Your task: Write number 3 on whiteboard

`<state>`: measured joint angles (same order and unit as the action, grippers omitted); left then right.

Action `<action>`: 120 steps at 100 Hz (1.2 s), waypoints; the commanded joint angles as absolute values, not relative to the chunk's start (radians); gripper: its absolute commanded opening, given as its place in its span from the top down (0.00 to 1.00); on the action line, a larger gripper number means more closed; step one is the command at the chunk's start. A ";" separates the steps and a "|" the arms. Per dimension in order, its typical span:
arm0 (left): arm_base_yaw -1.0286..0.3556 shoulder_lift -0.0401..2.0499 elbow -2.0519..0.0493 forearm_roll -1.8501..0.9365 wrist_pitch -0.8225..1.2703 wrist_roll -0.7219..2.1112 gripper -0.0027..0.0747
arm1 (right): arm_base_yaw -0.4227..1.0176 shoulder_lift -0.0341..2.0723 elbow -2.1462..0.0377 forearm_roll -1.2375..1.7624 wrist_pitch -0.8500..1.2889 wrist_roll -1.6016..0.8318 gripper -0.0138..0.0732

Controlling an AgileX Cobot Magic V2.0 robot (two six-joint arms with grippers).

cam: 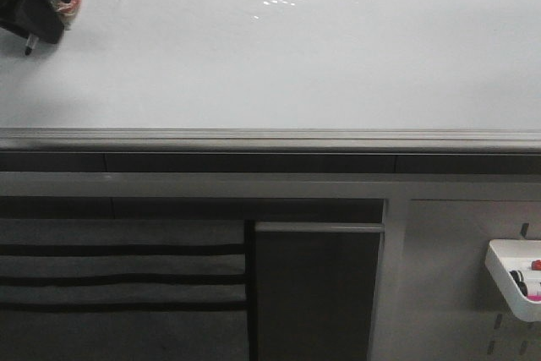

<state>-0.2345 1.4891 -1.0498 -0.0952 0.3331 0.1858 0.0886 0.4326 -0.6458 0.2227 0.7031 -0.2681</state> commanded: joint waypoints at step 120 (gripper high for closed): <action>-0.797 1.240 -1.129 -0.457 1.063 0.894 0.99 | 0.639 1.168 -1.179 0.687 1.021 -0.963 0.08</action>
